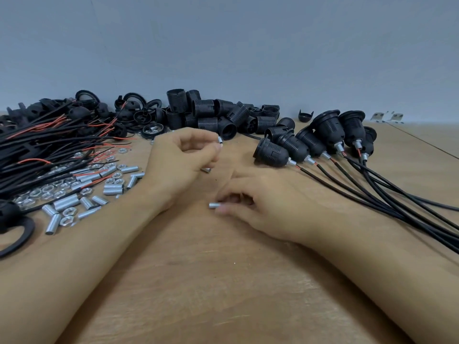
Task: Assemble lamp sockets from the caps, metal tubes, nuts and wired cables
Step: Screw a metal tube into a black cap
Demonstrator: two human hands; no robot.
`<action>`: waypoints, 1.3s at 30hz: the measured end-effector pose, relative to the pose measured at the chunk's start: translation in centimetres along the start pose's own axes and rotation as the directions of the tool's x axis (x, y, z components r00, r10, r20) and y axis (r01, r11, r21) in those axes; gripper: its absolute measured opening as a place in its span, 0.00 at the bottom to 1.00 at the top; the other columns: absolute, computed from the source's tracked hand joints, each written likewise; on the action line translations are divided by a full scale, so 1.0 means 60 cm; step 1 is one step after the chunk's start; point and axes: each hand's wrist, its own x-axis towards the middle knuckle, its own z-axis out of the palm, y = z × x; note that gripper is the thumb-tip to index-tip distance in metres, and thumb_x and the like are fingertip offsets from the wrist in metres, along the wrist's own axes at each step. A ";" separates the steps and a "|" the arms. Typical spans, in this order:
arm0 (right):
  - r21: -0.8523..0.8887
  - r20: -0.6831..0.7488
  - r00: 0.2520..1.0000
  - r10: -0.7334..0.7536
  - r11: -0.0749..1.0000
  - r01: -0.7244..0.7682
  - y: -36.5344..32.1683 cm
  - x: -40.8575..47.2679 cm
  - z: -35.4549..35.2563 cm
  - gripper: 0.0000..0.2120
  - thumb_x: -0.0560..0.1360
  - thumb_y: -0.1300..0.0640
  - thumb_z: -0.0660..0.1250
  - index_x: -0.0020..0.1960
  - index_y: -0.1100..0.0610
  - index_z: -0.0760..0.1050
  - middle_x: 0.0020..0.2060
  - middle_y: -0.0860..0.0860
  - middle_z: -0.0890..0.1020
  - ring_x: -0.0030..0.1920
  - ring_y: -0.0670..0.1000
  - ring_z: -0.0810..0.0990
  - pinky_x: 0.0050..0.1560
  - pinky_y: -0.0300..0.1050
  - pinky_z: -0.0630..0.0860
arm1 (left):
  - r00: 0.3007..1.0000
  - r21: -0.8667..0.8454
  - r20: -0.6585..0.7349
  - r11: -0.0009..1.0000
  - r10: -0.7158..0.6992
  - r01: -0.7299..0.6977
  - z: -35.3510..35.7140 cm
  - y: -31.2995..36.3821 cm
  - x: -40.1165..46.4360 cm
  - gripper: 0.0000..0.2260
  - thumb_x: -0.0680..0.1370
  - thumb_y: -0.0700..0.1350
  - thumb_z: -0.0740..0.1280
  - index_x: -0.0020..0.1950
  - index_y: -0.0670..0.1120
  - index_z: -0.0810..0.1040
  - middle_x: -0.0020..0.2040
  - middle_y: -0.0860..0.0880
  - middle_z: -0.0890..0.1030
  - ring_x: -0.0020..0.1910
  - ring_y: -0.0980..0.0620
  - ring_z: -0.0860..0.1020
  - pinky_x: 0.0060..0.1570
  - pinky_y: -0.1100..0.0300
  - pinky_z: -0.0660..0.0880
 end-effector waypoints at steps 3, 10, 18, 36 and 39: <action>0.011 -0.061 0.997 0.045 0.999 -0.044 0.014 0.004 -0.002 0.06 0.76 0.55 0.71 0.46 0.58 0.83 0.40 0.49 0.81 0.42 0.47 0.77 0.45 0.41 0.73 | 0.987 -0.254 0.114 0.957 -0.112 0.138 0.006 0.004 -0.001 0.06 0.75 0.34 0.72 0.45 0.44 0.86 0.40 0.44 0.84 0.36 0.53 0.81 0.40 0.64 0.78; 0.355 -0.371 0.900 0.229 0.931 -0.091 0.039 0.002 -0.012 0.07 0.75 0.61 0.73 0.44 0.50 0.79 0.35 0.44 0.80 0.34 0.44 0.79 0.38 0.37 0.78 | 0.942 -0.328 0.300 0.910 -0.153 0.252 0.014 0.004 -0.009 0.09 0.68 0.39 0.72 0.47 0.39 0.85 0.39 0.43 0.84 0.37 0.53 0.82 0.43 0.63 0.80; 0.320 -0.484 0.860 0.164 0.947 0.000 0.033 0.001 -0.008 0.15 0.74 0.62 0.73 0.45 0.41 0.78 0.38 0.37 0.82 0.42 0.45 0.83 0.42 0.47 0.81 | 0.895 -0.307 0.401 0.891 -0.197 0.333 0.007 0.003 -0.006 0.12 0.71 0.40 0.72 0.51 0.37 0.84 0.46 0.41 0.85 0.41 0.53 0.83 0.43 0.64 0.80; 0.620 -0.283 0.843 0.458 0.758 -0.204 0.049 0.006 -0.016 0.02 0.76 0.64 0.70 0.48 0.61 0.82 0.37 0.55 0.84 0.34 0.49 0.85 0.38 0.40 0.82 | 0.939 -0.271 0.332 0.945 -0.088 0.184 0.010 0.015 -0.018 0.22 0.69 0.27 0.64 0.61 0.40 0.79 0.54 0.42 0.85 0.61 0.47 0.81 0.62 0.51 0.76; 0.697 -0.274 0.820 0.503 0.691 -0.191 0.048 0.007 -0.019 0.05 0.76 0.66 0.70 0.48 0.59 0.82 0.39 0.58 0.84 0.35 0.48 0.85 0.39 0.36 0.81 | 0.965 -0.325 0.262 0.940 -0.013 0.101 0.005 0.025 -0.017 0.21 0.64 0.33 0.61 0.54 0.42 0.82 0.38 0.46 0.85 0.56 0.45 0.82 0.56 0.57 0.75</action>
